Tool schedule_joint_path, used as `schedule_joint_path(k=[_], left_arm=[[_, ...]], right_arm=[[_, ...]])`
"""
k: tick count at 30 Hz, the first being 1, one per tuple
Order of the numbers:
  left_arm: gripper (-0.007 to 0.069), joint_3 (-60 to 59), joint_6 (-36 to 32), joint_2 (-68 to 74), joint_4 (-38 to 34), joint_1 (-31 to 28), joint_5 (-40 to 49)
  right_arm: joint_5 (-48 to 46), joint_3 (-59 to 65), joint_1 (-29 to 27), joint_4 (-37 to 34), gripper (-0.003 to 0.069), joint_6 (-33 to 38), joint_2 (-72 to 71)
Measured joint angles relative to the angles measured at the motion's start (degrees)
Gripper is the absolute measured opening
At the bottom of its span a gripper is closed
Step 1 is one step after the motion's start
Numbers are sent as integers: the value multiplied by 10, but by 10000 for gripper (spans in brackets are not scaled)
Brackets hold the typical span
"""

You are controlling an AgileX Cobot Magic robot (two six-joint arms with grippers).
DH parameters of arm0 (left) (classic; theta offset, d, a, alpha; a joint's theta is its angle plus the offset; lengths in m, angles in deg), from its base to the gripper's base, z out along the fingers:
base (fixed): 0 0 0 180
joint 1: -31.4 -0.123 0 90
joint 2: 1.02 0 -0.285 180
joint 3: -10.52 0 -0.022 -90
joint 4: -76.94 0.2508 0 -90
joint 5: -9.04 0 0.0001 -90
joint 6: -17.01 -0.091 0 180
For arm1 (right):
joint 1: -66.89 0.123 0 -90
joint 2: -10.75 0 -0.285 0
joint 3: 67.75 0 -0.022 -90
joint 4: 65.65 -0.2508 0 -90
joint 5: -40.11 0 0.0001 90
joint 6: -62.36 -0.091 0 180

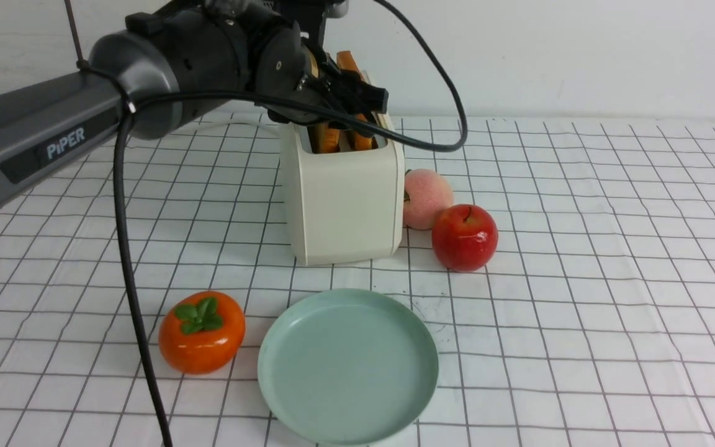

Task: Take toasted bread from bread machine on white checkered table place on plate.
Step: 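Reach for a toast slice standing in the toaster with the left gripper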

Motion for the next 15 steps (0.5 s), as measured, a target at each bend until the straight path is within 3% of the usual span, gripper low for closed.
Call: schedule_joint_path(k=[9, 15], left_arm=[[365, 0, 97, 5, 114, 0, -33], [365, 0, 135, 13, 149, 0, -44]], right_arm=[[0, 0, 0, 0, 240, 0, 0], [0, 0, 0, 0, 240, 0, 0]])
